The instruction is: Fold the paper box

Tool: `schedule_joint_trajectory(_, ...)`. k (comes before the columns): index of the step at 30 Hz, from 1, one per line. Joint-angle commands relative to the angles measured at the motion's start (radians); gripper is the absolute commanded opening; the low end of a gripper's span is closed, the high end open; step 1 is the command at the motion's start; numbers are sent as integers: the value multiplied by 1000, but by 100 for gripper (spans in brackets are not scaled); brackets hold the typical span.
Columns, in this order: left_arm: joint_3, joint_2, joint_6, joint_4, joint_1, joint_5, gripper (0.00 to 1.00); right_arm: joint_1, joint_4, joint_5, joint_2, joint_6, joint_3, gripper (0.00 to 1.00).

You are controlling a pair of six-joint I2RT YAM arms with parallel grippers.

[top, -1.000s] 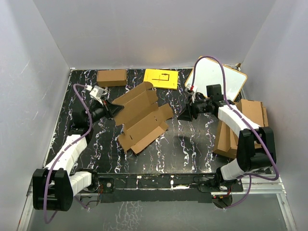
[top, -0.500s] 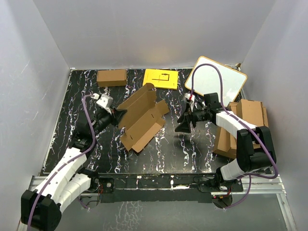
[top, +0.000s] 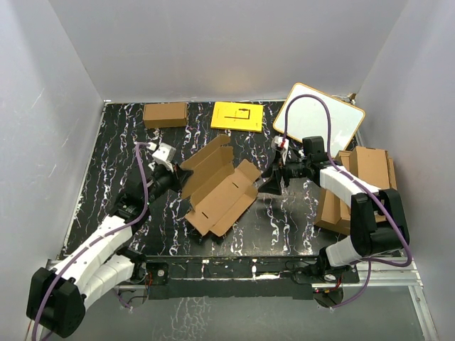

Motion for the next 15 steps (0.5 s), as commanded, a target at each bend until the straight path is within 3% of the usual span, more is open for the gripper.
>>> schedule_joint_trajectory(1, 3, 31, -40, 8, -3, 0, 0, 10, 92, -42, -14, -10, -15, 80)
schedule_joint_trajectory(15, 66, 56, -79, -144, -3, 43, 40, 58, 105, 75, 117, 81, 7, 73)
